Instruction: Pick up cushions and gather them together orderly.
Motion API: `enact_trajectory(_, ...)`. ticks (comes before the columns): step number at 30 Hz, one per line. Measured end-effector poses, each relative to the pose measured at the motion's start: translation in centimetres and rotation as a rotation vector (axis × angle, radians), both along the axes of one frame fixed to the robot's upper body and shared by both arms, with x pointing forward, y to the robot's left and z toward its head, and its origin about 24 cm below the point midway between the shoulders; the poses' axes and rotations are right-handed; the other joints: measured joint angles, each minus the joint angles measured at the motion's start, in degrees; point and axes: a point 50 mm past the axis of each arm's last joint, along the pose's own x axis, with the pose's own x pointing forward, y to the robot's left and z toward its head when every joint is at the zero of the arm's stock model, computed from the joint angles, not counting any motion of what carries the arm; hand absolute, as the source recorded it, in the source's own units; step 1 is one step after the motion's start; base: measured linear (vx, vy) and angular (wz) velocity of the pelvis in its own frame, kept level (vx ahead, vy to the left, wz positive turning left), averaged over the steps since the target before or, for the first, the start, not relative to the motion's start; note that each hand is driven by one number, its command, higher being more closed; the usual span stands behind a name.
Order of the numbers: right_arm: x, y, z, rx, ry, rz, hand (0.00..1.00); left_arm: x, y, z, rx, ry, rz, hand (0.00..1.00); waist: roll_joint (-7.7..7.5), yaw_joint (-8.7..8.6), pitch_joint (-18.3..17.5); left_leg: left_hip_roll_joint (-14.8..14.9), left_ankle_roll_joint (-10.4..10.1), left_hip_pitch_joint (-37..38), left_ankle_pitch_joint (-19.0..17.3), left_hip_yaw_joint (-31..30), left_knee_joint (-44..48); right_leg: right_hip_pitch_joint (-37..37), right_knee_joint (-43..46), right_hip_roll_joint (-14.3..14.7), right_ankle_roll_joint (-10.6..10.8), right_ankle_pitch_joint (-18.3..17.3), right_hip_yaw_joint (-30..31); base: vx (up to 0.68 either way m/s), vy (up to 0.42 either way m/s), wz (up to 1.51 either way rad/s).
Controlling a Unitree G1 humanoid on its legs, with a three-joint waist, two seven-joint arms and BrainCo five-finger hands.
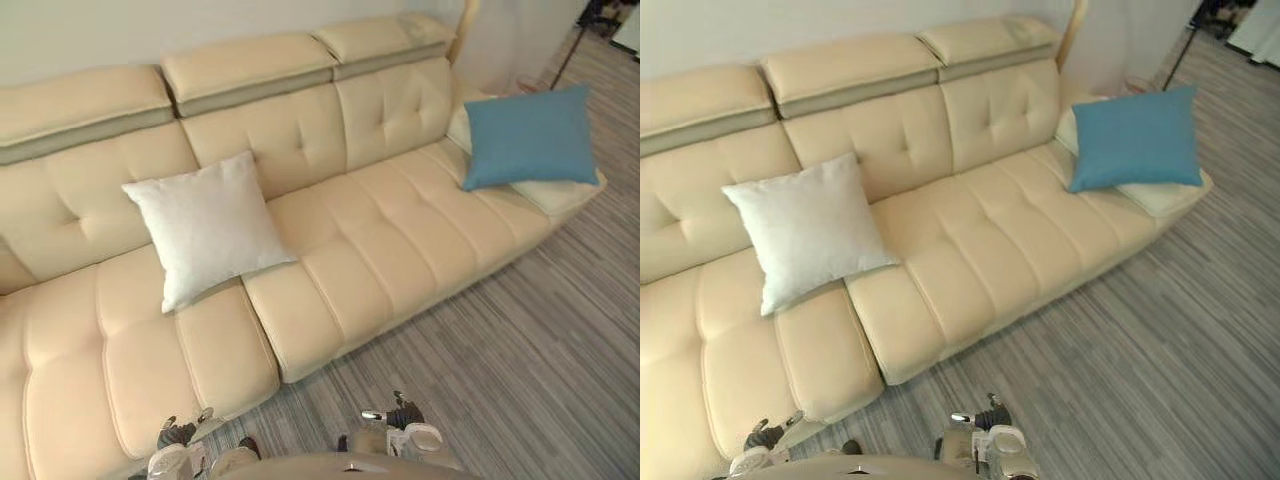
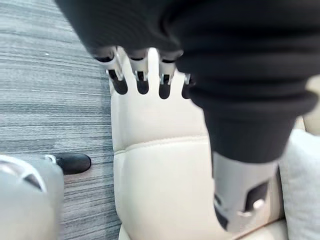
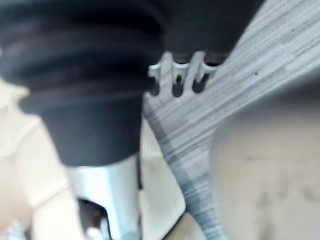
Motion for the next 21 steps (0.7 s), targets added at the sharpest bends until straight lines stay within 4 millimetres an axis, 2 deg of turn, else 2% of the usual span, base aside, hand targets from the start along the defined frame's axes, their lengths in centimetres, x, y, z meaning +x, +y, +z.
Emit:
enact_trajectory(1,0.4,0.2,0.1,0.005,-0.009,0.002,0.00,0.0,0.2,0.1,0.004,-0.003,0.012,0.00,-0.50,0.14,-0.04,0.00,-0.32,-0.93,0.23,-0.08,0.54,0.93,-2.86,-0.14,0.50,-0.51,0.65,-0.13,-0.221,-0.04)
enact_trajectory(2,0.9,0.6,0.3,0.012,-0.023,0.008,0.00,0.2,0.4,0.2,0.007,-0.012,0.028,0.00,-1.18,0.46,-0.28,0.67,-0.96,-3.51,0.70,-0.18,2.02,2.27,-9.33,0.76,0.95,-1.40,1.01,-0.19,-0.303,-0.32)
enact_trajectory(3,2.6,1.0,0.9,0.008,-0.066,0.036,0.00,0.5,0.2,0.1,-0.005,-0.022,0.042,0.00,-0.37,1.27,0.69,2.42,-1.97,-6.30,1.35,-0.07,3.09,4.72,-18.67,2.53,0.43,-0.95,0.68,-0.17,-0.256,-0.32)
enact_trajectory(4,3.0,1.0,1.2,0.004,-0.078,0.044,0.00,0.8,-0.2,0.1,-0.019,-0.028,0.046,0.00,0.68,1.24,1.61,3.23,-2.36,-7.04,1.63,-0.44,3.78,5.53,-21.04,3.51,-0.14,0.50,0.36,-0.26,-0.280,-0.24)
enact_trajectory(5,3.4,0.8,1.4,-0.015,-0.091,0.048,0.00,1.1,-1.7,-0.1,-0.057,-0.037,0.048,0.00,2.87,1.17,3.26,5.48,-2.99,-7.20,2.65,-1.44,3.67,7.75,-25.45,5.91,-1.09,3.88,-0.57,-0.24,-0.209,0.00)
enact_trajectory(6,2.9,0.5,1.2,-0.026,-0.079,0.041,0.00,0.8,-2.5,-0.3,-0.080,-0.031,0.054,0.00,3.29,1.15,3.41,6.57,-3.57,-6.63,3.85,-1.62,2.67,8.52,-26.75,7.11,-1.59,5.00,-0.80,-0.24,-0.209,0.00)
enact_trajectory(9,1.8,-0.2,0.8,-0.048,-0.052,0.022,0.00,0.8,-3.0,-0.3,-0.089,-0.038,0.052,0.00,3.39,1.06,3.24,7.08,-4.15,-4.01,7.33,-1.06,-2.49,7.70,-26.86,8.24,-3.00,5.97,-0.40,-0.21,-0.149,-0.14)
enact_trajectory(11,1.7,-0.9,0.9,-0.065,-0.050,0.012,0.00,1.0,-3.2,-0.3,-0.093,-0.043,0.043,0.00,3.17,1.10,3.23,5.88,-4.16,-3.92,7.28,-2.41,-2.54,6.42,-26.53,7.83,-3.28,6.36,0.68,-0.12,-0.002,-0.32)
enact_trajectory(13,1.5,-1.7,0.9,-0.081,-0.044,-0.002,0.00,1.2,-3.2,-0.3,-0.093,-0.048,0.024,0.00,2.43,0.95,3.40,3.19,-3.47,-3.41,3.71,-3.80,0.41,5.31,-26.54,5.92,-3.20,6.84,1.69,-0.08,0.103,-0.40)
enact_trajectory(14,1.2,-2.1,0.8,-0.083,-0.040,-0.021,0.00,1.3,-3.3,-0.3,-0.093,-0.047,0.016,0.00,2.16,1.03,3.39,1.76,-3.03,-2.59,0.11,-3.90,3.06,4.81,-26.56,4.99,-2.58,7.22,2.93,-0.04,0.126,-0.40)
enact_trajectory(16,0.7,-2.4,0.7,-0.070,-0.029,-0.060,0.00,1.3,-3.1,-0.2,-0.088,-0.050,0.004,0.00,2.15,0.96,3.36,-0.36,-3.83,-0.94,-4.47,-3.53,3.34,4.51,-26.82,4.27,-0.95,7.69,5.71,-0.08,0.176,-0.52)
enact_trajectory(19,-0.2,-1.9,0.2,-0.036,-0.006,-0.097,0.00,1.3,-2.8,-0.2,-0.078,-0.046,-0.021,0.00,0.54,0.86,2.73,-3.29,-4.49,0.28,-5.55,-3.44,1.19,4.55,-28.96,2.35,0.49,10.02,7.66,-0.04,0.164,-0.40)
enact_trajectory(20,-0.5,-1.8,0.1,-0.029,0.002,-0.106,0.00,1.4,-2.8,-0.2,-0.080,-0.045,-0.037,0.00,0.49,0.67,2.64,-4.31,-4.42,1.31,-5.50,-3.48,-0.58,4.74,-29.88,1.91,0.14,10.58,8.05,0.04,0.186,-0.57)
enact_trajectory(21,-0.7,-1.8,0.0,-0.025,0.011,-0.114,0.00,1.5,-2.8,-0.1,-0.074,-0.042,-0.065,0.00,-0.24,0.44,1.96,-5.25,-3.72,2.47,-4.87,-3.40,-2.38,4.80,-30.69,1.69,0.35,11.40,8.68,0.05,0.127,-0.49)
